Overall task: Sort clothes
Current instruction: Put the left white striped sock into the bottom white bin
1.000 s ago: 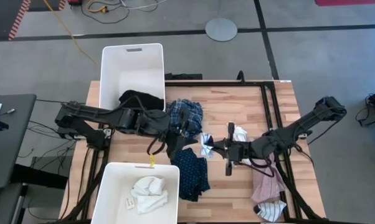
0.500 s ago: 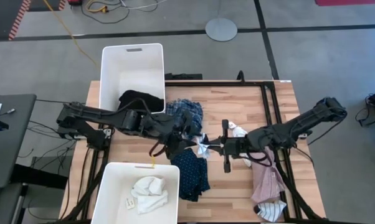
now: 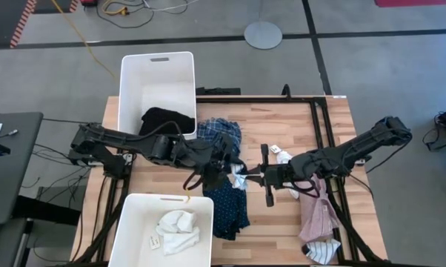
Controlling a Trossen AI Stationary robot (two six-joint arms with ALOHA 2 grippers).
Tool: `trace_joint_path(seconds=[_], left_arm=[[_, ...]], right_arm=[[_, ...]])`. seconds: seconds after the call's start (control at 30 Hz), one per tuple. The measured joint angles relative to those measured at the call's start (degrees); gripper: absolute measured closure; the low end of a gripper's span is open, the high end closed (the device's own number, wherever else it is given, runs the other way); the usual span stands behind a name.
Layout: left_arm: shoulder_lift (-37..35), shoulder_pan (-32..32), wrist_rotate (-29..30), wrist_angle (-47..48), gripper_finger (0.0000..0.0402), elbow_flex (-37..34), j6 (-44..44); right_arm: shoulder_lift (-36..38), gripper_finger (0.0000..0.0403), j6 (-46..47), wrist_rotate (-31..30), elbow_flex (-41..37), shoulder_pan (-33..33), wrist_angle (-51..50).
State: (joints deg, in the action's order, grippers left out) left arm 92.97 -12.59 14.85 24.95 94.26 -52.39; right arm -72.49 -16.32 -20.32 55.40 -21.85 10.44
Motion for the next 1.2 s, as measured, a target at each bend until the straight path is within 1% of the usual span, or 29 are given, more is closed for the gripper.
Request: trace_joint_path(seconds=[0.17, 0.23, 0.43, 0.53, 0.6, 0.83, 1.03, 1.2], left_arm=[[0.0, -0.7, -1.4, 1.0, 0.0378, 0.0, -1.4], [0.0, -0.9, -1.5, 1.2, 0.0392, 0.0, -1.6], [0.0, -1.1, -1.4, 1.3, 0.0397, 0.0, -1.1], [0.0, -1.5, -0.7, 1.6, 0.0398, 0.0, -1.3], [0.0, -1.9, -0.3, 2.0, 0.0399, 0.0, -1.4], [-0.9, -3.3, 5.2, 3.1, 0.0400, 0.0, -2.5], [-4.2, -3.7, 9.5, 5.2, 0.0401, 0.0, -1.9], [-7.9, -3.7, 14.5, 7.3, 0.0401, 0.1, -1.3]], right_arm=[[0.0, 0.0391, 0.0, 0.1, 0.0, 0.1, -0.2], [0.0, 0.0390, 0.0, 0.3, 0.0, 0.2, -0.2], [0.0, 0.0387, 0.0, 0.3, 0.0, 0.1, -0.3], [0.0, 0.0374, -0.1, -0.3, 0.0, -0.6, -1.0], [0.0, 0.0357, -0.2, -1.6, 0.0, -1.1, -1.4], [0.1, 0.0278, -0.2, -6.6, 0.0, -2.7, -3.4], [0.1, 0.0208, -0.1, -9.8, 0.0, -4.0, -4.0], [0.1, 0.0171, 1.9, -13.4, -0.1, -5.0, -6.0]])
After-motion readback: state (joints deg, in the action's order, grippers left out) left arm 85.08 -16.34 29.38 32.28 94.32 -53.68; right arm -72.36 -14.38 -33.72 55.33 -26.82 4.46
